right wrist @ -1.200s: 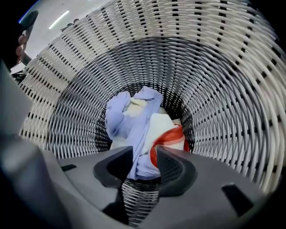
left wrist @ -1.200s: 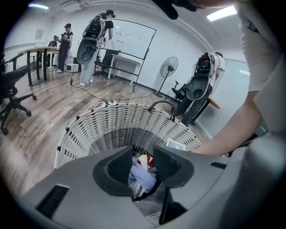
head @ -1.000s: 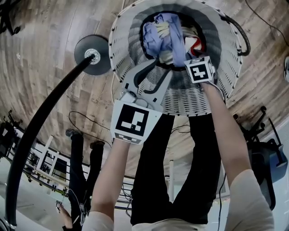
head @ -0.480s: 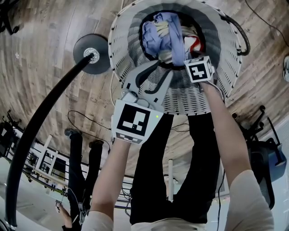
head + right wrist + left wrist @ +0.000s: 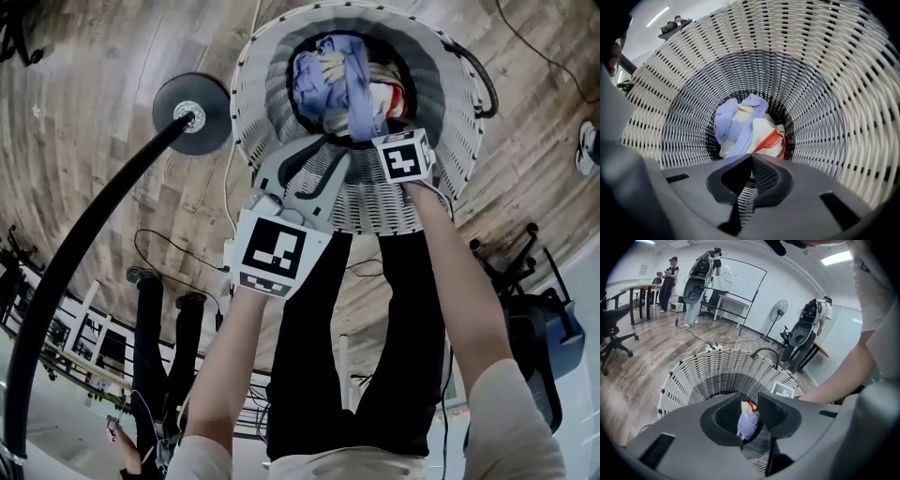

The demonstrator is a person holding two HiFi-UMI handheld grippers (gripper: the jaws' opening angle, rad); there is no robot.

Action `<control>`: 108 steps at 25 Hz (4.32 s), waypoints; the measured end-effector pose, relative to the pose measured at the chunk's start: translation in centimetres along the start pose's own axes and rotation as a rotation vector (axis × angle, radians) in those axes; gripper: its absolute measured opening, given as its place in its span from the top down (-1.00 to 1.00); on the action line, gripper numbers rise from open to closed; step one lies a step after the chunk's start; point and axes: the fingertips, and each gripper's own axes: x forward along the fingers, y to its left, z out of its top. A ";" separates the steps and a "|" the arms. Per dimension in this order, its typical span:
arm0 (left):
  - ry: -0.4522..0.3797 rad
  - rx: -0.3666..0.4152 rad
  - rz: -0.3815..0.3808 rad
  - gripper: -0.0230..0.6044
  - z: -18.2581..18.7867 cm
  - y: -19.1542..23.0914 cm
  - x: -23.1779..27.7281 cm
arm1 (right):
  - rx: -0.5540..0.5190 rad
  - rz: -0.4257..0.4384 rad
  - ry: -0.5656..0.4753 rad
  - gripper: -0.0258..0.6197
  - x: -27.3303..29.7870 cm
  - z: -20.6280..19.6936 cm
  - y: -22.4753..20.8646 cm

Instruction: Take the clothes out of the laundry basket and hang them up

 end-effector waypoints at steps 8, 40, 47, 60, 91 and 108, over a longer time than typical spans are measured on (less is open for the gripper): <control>-0.017 -0.015 0.021 0.55 1.8 -1.2 -2.1 | -0.003 0.064 -0.018 0.90 -4.8 0.7 1.7; -0.143 -0.096 0.185 0.57 10.3 -12.6 -14.7 | -0.099 0.253 -0.227 0.90 -30.6 2.2 3.7; -0.190 -0.146 0.246 0.58 11.4 -14.0 -16.8 | -0.155 0.335 -0.325 0.90 -37.7 3.7 5.8; -0.334 -0.207 0.290 0.58 15.2 -17.1 -23.7 | -0.244 0.463 -0.518 0.91 -52.1 7.0 9.6; -0.399 0.331 0.173 0.58 15.4 -19.6 -39.7 | -1.027 0.638 -0.664 0.91 -69.7 2.7 29.5; -0.293 0.580 0.103 0.64 11.9 -22.2 -42.8 | -1.157 0.642 -0.683 0.91 -73.0 -0.2 36.2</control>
